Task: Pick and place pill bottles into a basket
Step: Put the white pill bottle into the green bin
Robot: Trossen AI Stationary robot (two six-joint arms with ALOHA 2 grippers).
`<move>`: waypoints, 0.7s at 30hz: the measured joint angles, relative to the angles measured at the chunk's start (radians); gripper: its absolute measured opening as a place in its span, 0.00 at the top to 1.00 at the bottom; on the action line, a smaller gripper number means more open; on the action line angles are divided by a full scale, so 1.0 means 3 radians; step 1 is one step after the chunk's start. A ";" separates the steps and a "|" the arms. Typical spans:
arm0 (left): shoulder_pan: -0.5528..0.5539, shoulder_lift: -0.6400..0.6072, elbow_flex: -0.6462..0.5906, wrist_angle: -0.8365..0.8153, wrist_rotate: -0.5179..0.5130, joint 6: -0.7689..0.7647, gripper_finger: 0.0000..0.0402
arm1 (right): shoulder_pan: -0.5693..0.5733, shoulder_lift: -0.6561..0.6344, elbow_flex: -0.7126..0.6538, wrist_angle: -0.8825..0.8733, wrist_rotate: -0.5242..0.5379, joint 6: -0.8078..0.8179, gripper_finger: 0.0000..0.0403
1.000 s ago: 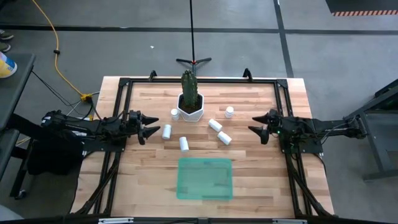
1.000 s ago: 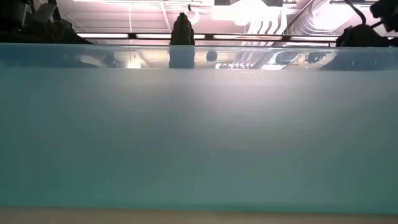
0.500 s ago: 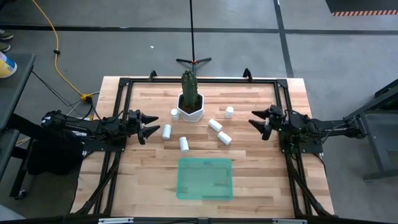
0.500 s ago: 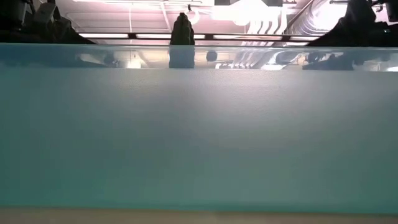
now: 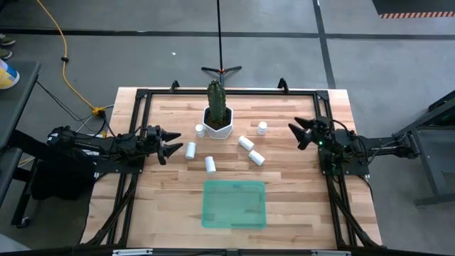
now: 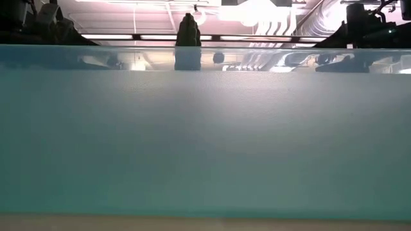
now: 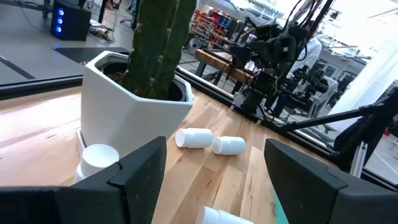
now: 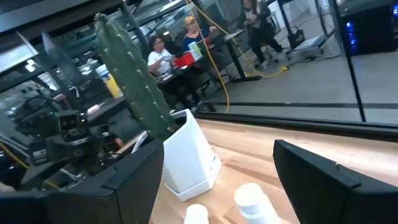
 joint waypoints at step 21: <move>0.0000 0.0000 0.0000 -0.0002 0.0000 -0.0048 0.24 | -0.0002 0.0403 0.0704 -0.1011 -0.0617 -0.0052 0.27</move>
